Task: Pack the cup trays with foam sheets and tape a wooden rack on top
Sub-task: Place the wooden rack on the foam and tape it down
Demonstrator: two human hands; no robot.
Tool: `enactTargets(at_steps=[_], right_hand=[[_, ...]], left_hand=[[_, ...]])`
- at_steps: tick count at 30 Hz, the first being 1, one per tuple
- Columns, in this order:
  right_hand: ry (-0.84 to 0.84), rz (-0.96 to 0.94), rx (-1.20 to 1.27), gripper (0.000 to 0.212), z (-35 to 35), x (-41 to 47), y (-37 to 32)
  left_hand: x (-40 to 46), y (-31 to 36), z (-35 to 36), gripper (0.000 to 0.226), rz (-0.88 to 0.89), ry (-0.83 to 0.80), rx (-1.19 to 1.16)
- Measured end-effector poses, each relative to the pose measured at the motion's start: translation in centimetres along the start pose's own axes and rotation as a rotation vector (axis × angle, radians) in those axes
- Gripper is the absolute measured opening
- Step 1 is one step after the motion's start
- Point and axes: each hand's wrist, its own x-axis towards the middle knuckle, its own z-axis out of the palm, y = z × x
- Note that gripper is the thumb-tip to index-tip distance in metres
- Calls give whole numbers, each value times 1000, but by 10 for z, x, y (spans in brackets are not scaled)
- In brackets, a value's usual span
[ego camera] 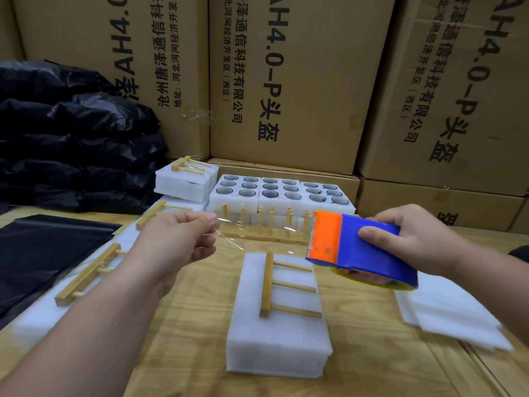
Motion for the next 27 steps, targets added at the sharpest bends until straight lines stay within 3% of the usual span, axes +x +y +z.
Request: enactTargets(at_steps=[7,12,15,18,23,27], right_hand=[[-220,106,-147,59,-26,33,-28],[-353,119,-286,56,-31,67,-62],[-399,88,-385,79,-26,88,-79],[-439,74,-464,89,-18,105,-94],[-486,78,-526,89,-9,124,-114],[-519,84,-579,85,-2,129,-126]], left_hand=[[6,-46,0,12,-318,-53,-128],[9,-78,0,9,-434,-37,-194],[13,-93,1,11,-478,-28,-152],[18,-106,3,13,-493,-6,-116],[24,-112,6,11,-523,55,-60],[24,-116,0,21,-467,75,141]])
